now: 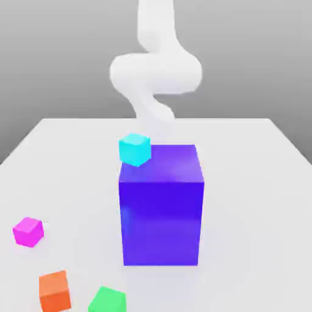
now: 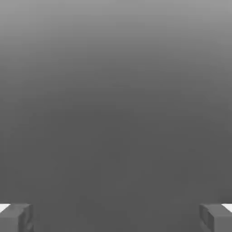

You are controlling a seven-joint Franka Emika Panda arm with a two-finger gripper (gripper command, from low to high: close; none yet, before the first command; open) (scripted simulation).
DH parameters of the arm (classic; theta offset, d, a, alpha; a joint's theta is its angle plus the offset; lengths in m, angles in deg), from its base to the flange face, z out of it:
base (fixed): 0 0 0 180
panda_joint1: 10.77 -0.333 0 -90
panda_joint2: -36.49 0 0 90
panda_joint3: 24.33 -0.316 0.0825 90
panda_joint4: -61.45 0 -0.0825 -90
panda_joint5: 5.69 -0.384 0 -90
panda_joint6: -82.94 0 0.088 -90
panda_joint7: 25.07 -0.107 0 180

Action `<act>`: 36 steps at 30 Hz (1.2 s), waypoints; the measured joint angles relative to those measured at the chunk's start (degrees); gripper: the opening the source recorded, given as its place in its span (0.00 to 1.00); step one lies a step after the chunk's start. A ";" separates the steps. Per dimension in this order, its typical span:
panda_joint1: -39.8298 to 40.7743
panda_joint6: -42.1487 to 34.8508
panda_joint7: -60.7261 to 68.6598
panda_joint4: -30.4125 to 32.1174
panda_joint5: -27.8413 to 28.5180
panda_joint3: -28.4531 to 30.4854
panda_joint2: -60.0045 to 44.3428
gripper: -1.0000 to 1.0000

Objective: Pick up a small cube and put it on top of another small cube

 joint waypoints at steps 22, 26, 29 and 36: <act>31.91 22.79 -49.62 15.63 0.70 7.10 -44.12 0.50; 34.25 27.74 -51.36 16.92 -5.06 6.82 -52.15 0.50; 35.80 32.59 -50.13 15.88 -7.30 5.01 -58.37 0.50; 36.65 35.35 -49.62 15.25 -7.97 4.01 -61.68 0.00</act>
